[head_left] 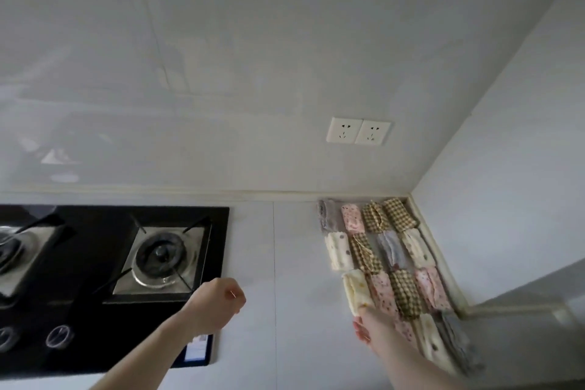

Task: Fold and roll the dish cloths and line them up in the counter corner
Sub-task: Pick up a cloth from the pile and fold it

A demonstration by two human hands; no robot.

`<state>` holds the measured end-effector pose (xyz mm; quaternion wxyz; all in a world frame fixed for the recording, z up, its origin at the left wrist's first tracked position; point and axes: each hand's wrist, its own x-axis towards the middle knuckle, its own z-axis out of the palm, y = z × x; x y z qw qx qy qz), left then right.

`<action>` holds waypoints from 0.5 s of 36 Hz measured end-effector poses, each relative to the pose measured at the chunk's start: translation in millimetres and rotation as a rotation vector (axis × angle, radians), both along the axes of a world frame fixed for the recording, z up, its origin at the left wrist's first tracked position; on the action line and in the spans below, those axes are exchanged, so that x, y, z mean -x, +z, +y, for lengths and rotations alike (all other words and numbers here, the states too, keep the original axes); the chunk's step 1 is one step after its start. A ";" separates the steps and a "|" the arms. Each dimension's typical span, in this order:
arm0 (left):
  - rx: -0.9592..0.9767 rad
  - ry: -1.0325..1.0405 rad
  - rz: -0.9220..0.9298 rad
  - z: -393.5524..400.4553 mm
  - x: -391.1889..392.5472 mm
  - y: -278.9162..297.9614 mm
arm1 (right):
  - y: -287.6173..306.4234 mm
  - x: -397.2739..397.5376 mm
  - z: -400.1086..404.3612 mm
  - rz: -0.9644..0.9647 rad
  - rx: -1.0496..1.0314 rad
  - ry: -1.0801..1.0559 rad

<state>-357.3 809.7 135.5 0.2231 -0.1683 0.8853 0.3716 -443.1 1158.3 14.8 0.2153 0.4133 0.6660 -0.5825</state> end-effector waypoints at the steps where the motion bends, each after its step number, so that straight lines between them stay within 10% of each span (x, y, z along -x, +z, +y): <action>1: 0.004 0.017 0.000 -1.8 -3.4 0.9 | -5.9 -0.3 1.2 -0.002 -0.018 0.022; 18: 0.056 0.129 0.038 -95.7 -144.5 20.1 | 36.0 -80.0 -165.7 0.064 -0.106 0.197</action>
